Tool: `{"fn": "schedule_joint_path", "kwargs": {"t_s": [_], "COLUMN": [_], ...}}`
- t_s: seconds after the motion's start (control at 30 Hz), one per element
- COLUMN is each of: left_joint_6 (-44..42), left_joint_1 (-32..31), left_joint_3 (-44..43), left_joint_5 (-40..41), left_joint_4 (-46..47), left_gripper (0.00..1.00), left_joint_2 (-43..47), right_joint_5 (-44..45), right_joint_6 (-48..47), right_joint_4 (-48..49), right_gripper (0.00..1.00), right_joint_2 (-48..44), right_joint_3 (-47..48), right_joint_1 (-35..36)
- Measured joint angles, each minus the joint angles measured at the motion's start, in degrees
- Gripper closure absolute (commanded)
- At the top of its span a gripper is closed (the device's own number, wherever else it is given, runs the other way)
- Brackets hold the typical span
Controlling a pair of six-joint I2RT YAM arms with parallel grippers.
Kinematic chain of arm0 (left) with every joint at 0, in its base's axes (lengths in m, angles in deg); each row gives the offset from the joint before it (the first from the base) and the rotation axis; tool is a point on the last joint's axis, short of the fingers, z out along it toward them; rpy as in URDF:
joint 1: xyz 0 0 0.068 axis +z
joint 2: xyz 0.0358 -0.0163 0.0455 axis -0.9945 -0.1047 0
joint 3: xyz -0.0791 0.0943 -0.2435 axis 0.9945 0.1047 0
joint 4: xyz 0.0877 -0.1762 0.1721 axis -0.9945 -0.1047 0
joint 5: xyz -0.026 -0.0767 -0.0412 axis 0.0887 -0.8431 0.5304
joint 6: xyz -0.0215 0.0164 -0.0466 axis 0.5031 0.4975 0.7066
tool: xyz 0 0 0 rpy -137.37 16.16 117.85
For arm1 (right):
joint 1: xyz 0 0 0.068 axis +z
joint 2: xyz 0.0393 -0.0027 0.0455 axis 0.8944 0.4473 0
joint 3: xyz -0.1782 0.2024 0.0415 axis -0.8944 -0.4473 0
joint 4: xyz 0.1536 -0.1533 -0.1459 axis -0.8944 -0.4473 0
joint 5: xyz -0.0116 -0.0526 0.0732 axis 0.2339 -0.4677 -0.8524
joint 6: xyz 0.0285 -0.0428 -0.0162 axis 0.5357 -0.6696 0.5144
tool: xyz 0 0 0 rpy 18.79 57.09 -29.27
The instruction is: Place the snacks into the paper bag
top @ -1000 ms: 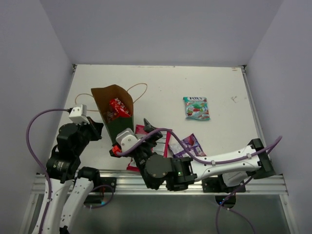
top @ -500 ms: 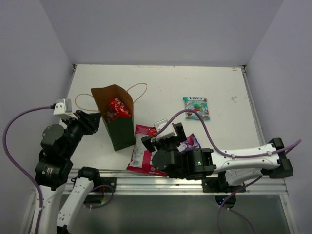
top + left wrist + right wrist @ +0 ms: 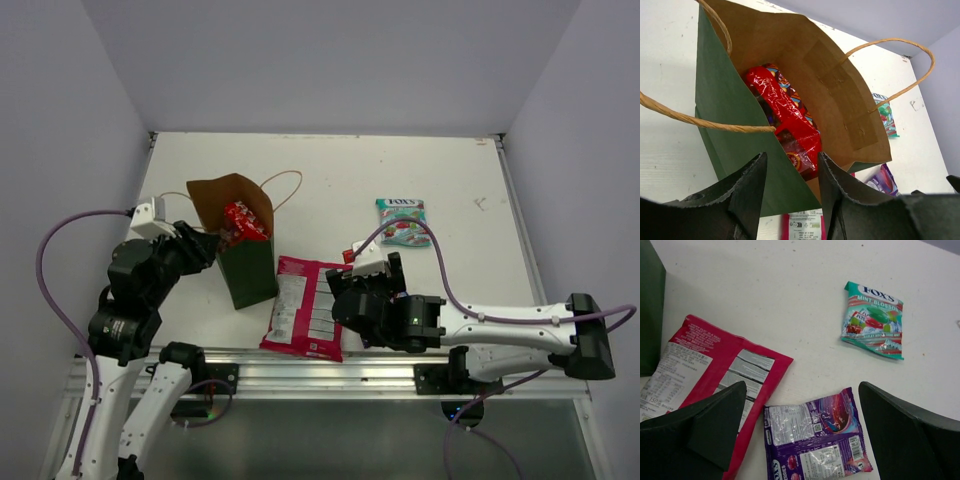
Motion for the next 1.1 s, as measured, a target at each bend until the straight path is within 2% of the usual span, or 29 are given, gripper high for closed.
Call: {"fn": "schedule_joint_path", "kwargs": {"t_s": [0.07,0.13,0.17,0.23,0.63,0.93,1.1], "left_joint_6": [0.3,0.6,0.8,1.0,-1.1,-2.5,-3.4], "left_joint_1": [0.0,0.0,0.0,0.0,0.0,0.0,0.0], "left_joint_3": [0.3,0.7,0.9,1.2,0.6,0.1,-1.2], "left_joint_5": [0.0,0.1,0.0,0.1,4.0,5.4,6.9], "left_joint_4": [0.0,0.0,0.1,0.3,-1.0,-1.7,-3.5], "left_gripper": [0.60,0.71,0.84,0.99,1.00,1.00,1.00], "left_joint_2": [-0.4,-0.8,-0.9,-1.2,-1.4,-2.2,-2.5], "right_joint_5": [-1.6,-3.4,-4.5,-6.4,-16.9,-26.9,-32.3], "right_joint_6": [1.4,2.6,3.3,4.3,5.2,4.8,4.8], "right_joint_4": [0.6,1.4,2.1,3.9,21.5,31.7,34.7], "right_gripper": [0.01,0.01,0.01,0.01,0.01,0.01,0.02], "right_joint_2": [-0.9,-1.0,-0.9,-0.2,8.2,16.1,21.2], "right_joint_3": [-2.7,-5.6,-7.1,-10.0,-18.2,-18.2,-16.5], "right_joint_1": [-1.7,-3.3,-3.9,-4.6,-10.9,-20.0,-21.6]}}
